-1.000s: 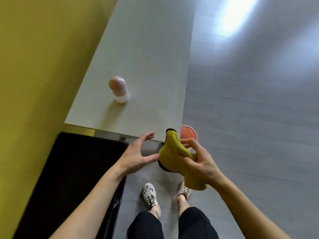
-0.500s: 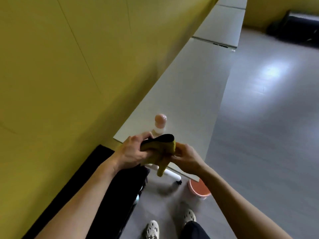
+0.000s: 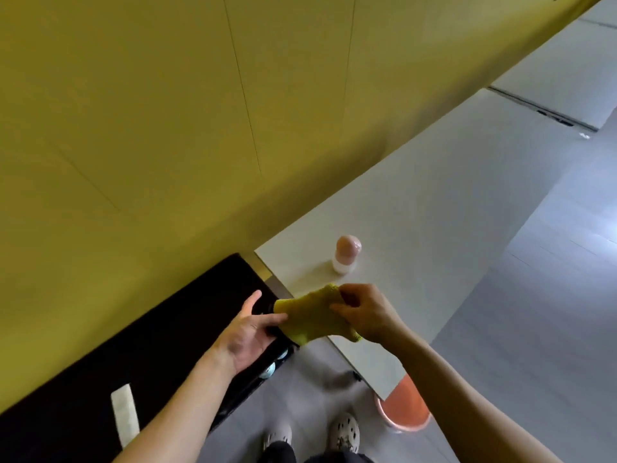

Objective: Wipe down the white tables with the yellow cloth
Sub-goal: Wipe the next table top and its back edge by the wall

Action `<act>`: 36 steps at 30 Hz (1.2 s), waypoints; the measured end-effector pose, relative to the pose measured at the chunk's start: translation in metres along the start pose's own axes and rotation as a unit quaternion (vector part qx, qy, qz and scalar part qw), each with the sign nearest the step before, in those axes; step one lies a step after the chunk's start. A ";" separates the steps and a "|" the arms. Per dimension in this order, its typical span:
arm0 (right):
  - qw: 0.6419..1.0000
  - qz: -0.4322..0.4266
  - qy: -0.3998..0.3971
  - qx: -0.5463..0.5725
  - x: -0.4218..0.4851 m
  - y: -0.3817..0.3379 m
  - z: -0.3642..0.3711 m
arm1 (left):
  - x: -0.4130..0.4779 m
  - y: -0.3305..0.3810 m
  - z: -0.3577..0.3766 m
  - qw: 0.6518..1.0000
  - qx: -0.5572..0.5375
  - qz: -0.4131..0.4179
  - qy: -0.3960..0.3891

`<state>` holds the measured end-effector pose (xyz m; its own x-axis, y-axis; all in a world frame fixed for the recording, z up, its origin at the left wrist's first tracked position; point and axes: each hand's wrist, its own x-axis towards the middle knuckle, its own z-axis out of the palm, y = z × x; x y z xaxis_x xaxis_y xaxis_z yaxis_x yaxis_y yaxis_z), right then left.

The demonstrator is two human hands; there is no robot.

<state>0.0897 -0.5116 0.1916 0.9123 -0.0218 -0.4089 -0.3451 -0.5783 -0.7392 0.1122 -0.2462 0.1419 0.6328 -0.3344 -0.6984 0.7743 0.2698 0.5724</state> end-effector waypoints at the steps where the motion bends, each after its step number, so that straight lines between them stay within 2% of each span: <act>1: 1.000 0.007 0.014 0.017 0.005 0.004 0.003 | -0.001 -0.003 0.003 1.000 0.007 0.023 0.005; 2: 0.999 0.014 0.026 0.038 0.008 0.005 0.005 | -0.003 -0.004 0.005 0.997 0.065 0.045 0.013; 3: 0.998 0.015 0.030 0.052 0.012 0.003 0.008 | -0.005 -0.006 0.008 0.983 0.169 0.062 0.031; 4: 0.999 0.003 0.024 0.047 0.016 0.002 0.013 | -0.006 -0.009 0.011 0.953 0.286 0.078 0.056; 6: 0.999 -0.034 0.004 0.013 0.024 -0.001 0.024 | -0.003 -0.013 0.011 0.867 0.467 0.117 0.130; 8: 0.997 -0.081 -0.005 -0.005 0.033 -0.009 0.034 | 0.006 -0.015 0.003 0.788 0.561 0.178 0.180; 9: 0.995 -0.099 -0.008 -0.006 0.038 -0.013 0.039 | 0.010 -0.014 0.000 0.766 0.584 0.197 0.181; 10: 0.994 -0.108 -0.009 -0.006 0.045 -0.015 0.044 | 0.016 -0.013 -0.004 0.763 0.590 0.208 0.166; 11: 0.994 -0.107 -0.007 -0.001 0.053 -0.015 0.047 | 0.020 -0.011 -0.006 0.780 0.573 0.202 0.148; 14: 0.996 -0.071 0.053 -0.012 0.079 0.009 0.049 | 0.037 -0.013 -0.016 0.873 0.441 0.147 0.146; 16: 0.993 0.000 0.114 -0.036 0.094 0.039 0.045 | 0.060 -0.023 -0.029 0.923 0.322 0.112 0.178; 17: 0.989 0.039 0.132 -0.049 0.102 0.055 0.043 | 0.071 -0.030 -0.036 0.937 0.270 0.097 0.198; 20: 0.977 0.123 0.162 -0.057 0.131 0.086 0.035 | 0.105 -0.044 -0.057 0.935 0.220 0.068 0.270; 24: 0.962 0.152 0.225 0.009 0.179 0.095 0.035 | 0.139 -0.050 -0.069 0.920 0.200 0.049 0.332; 29: 0.949 0.142 0.279 0.035 0.226 0.105 0.019 | 0.171 -0.039 -0.044 0.933 0.184 0.064 0.303; 32: 0.952 0.142 0.268 0.034 0.255 0.111 -0.013 | 0.185 -0.033 -0.017 0.942 0.149 0.081 0.290; 36: 0.965 0.126 0.225 -0.047 0.242 0.126 -0.029 | 0.193 -0.038 -0.006 0.947 -0.041 0.085 0.308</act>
<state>0.2730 -0.6135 0.0146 0.8121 -0.5120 -0.2799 -0.5669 -0.5786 -0.5864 0.2049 -0.3153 -0.0171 0.6103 0.3030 -0.7319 0.6433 0.3496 0.6811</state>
